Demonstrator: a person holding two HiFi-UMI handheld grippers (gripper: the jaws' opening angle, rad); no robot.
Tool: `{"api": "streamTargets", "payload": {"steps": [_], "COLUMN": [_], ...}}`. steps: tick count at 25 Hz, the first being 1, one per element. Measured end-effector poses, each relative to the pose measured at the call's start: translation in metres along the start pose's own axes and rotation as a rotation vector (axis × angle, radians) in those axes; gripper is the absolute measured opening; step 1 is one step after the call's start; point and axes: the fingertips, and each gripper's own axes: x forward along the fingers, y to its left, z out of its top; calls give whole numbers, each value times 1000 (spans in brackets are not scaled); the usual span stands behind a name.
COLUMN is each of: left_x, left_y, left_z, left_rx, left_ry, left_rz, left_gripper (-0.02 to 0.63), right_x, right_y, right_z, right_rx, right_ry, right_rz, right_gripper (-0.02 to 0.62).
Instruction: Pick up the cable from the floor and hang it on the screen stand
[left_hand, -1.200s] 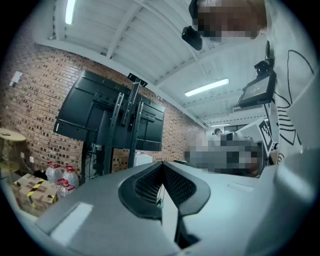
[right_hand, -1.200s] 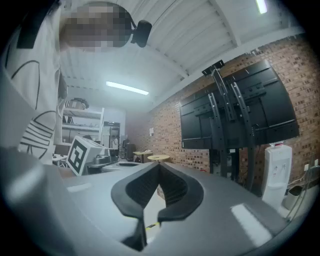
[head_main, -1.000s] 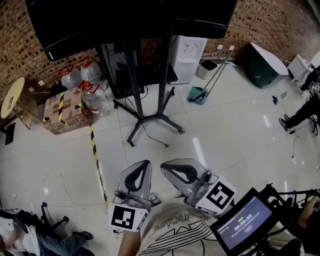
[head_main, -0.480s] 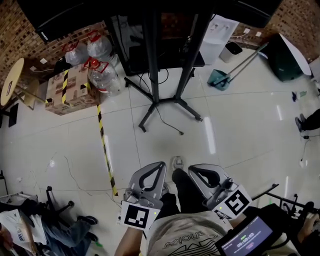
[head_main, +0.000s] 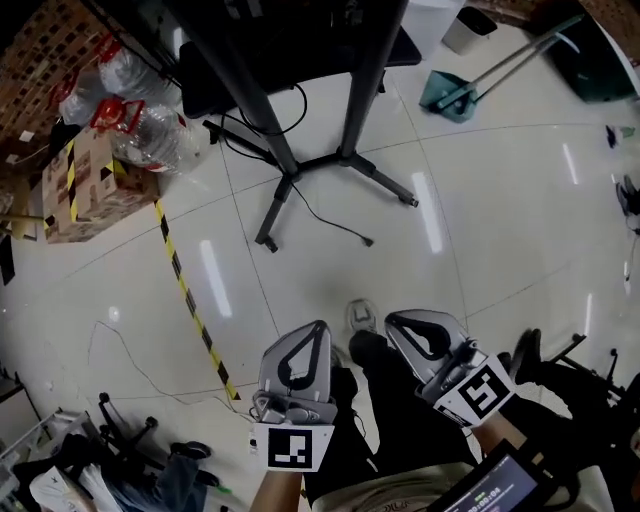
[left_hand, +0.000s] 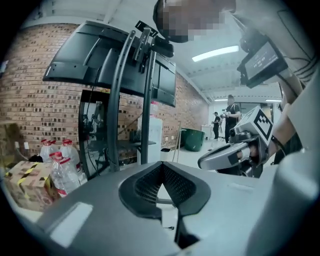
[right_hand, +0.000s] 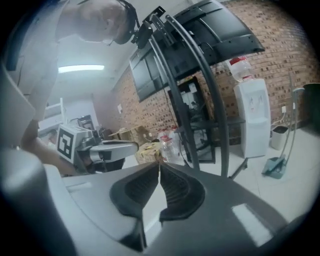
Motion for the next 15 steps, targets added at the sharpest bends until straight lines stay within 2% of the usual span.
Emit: {"api": "streamTargets", "payload": {"steps": [2, 4, 6, 8, 10, 12, 13, 15], "left_x": [30, 57, 78, 99, 124, 145, 155, 178], "left_y": [-2, 1, 12, 29, 43, 39, 32, 19], "left_z": [-57, -115, -177, -235, -270, -299, -317, -355], "left_rx": [48, 75, 14, -107, -174, -177, -161, -110], "left_ry": [22, 44, 107, 190, 185, 164, 170, 221], "left_rz": [-27, -67, -71, -13, 35, 15, -15, -86], "left_gripper": [18, 18, 18, 18, 18, 18, 18, 18], "right_x": [19, 40, 66, 93, 116, 132, 139, 155], "right_y": [-34, -65, -91, -116, -144, -170, -182, -202], "right_z": [-56, -116, -174, -229, -275, -313, -329, -358], "right_rx": [30, 40, 25, 5, 1, 1, -3, -22], "right_ry": [31, 64, 107, 159, 188, 196, 199, 216], "right_rz": [-49, -84, -91, -89, -112, -153, -172, -190], "right_gripper": [71, 72, 80, 117, 124, 112, 75, 72]}}
